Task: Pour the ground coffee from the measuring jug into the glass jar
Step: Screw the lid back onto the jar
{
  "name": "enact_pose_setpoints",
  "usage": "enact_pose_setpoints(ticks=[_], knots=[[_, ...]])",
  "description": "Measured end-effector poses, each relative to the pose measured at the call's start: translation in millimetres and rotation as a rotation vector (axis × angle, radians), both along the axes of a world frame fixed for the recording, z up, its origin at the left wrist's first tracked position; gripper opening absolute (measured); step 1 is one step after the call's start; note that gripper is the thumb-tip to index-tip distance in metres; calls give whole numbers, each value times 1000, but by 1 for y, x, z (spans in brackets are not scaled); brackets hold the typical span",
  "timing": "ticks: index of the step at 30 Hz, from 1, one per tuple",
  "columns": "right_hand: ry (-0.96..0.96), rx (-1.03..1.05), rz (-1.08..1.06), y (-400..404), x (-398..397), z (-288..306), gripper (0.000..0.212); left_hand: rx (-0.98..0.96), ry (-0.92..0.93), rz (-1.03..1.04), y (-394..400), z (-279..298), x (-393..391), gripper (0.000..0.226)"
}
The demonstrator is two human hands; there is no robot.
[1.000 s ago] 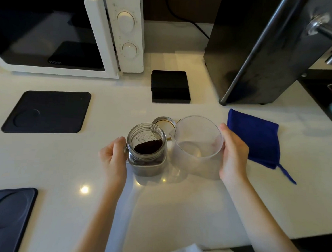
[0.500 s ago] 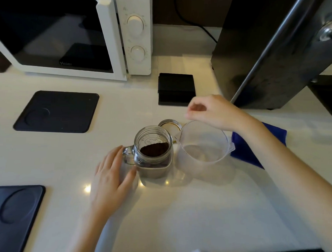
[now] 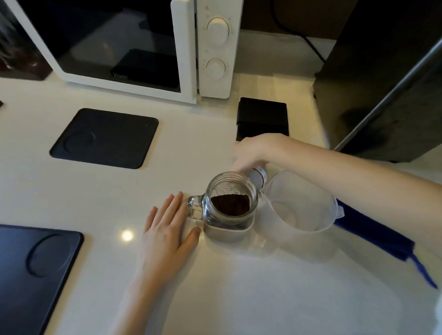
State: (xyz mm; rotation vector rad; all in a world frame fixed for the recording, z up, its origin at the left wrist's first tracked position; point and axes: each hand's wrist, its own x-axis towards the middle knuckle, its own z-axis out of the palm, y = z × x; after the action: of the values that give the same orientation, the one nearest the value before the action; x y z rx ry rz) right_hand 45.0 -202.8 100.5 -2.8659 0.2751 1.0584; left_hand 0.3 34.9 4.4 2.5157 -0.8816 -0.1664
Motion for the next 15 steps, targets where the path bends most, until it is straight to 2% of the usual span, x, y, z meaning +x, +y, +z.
enact_pose_setpoints(ticks=[3,8,12,15], knots=[[51,-120,66,6,4,-9,39,-18,-5,16,-1,0,0,65],[38,-140,92,4,5,-12,32,-47,-2,40,-1,-4,-1,59],[-26,45,-48,-6,2,3,46,-57,-9,45,0,-8,-1,58],[-164,261,-175,-16,-3,23,52,-75,-16,18,1,-10,1,56]])
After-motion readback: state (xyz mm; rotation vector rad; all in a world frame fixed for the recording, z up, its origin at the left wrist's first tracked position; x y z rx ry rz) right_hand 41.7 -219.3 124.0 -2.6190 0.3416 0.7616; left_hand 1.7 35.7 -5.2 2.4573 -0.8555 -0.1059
